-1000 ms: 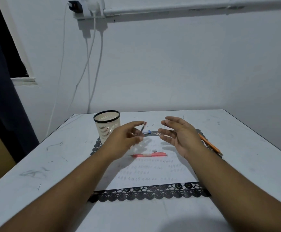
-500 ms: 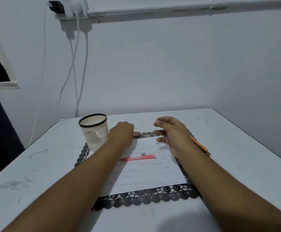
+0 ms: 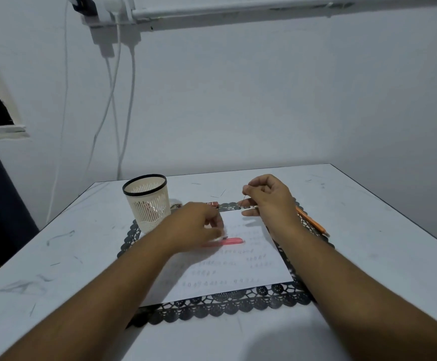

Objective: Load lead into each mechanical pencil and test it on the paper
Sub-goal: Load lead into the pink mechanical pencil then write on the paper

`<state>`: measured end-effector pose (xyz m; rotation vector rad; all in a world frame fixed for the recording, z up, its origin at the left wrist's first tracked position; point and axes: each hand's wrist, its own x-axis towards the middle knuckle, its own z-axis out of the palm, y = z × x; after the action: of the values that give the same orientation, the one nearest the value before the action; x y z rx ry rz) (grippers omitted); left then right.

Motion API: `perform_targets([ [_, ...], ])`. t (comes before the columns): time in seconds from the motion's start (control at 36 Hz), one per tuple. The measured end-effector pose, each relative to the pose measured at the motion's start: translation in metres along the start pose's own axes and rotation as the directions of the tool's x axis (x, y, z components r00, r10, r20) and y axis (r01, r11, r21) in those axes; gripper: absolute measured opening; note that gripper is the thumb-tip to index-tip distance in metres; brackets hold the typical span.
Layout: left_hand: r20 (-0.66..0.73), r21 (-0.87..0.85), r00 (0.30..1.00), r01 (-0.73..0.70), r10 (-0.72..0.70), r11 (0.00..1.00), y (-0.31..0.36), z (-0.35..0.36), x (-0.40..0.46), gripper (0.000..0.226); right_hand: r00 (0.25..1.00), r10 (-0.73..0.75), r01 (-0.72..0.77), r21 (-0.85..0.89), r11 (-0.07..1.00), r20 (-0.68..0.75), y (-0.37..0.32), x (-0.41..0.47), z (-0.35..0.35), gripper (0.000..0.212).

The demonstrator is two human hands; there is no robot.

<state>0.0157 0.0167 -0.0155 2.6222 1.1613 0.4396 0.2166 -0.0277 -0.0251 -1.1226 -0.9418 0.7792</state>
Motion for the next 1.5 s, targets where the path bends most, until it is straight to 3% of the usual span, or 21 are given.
perform_targets([
  [0.14,0.037,0.102,0.999,0.001,-0.005,0.995,0.0,0.006,-0.025,0.021,1.0,-0.026,0.025,-0.059,0.998,-0.016,0.001,-0.001,0.002,0.013],
  [0.36,0.007,0.161,1.0,0.001,-0.002,0.987,-0.007,0.022,-0.031,0.001,0.999,-0.042,0.042,-0.087,0.995,-0.001,0.006,-0.006,0.004,0.009],
  [0.5,-0.019,-0.005,1.0,-0.011,0.01,1.0,-0.015,0.014,-0.029,0.015,0.999,-0.049,0.049,-0.033,0.998,0.019,-0.002,-0.01,0.006,0.009],
  [0.67,-0.157,-0.236,0.987,-0.011,-0.027,0.972,-0.022,0.007,-0.033,0.011,0.995,-0.096,0.096,0.047,0.994,0.009,-0.015,-0.017,0.011,0.014],
  [0.94,-0.201,-0.285,0.979,-0.034,-0.025,0.958,-0.018,0.012,-0.033,0.011,0.995,-0.103,0.098,0.202,0.974,0.014,-0.028,-0.025,0.016,0.011],
  [1.5,-0.192,-0.356,0.981,-0.03,-0.041,0.934,-0.013,0.014,-0.033,0.014,0.986,-0.167,0.164,0.153,0.975,0.011,-0.025,-0.03,0.02,0.011],
])
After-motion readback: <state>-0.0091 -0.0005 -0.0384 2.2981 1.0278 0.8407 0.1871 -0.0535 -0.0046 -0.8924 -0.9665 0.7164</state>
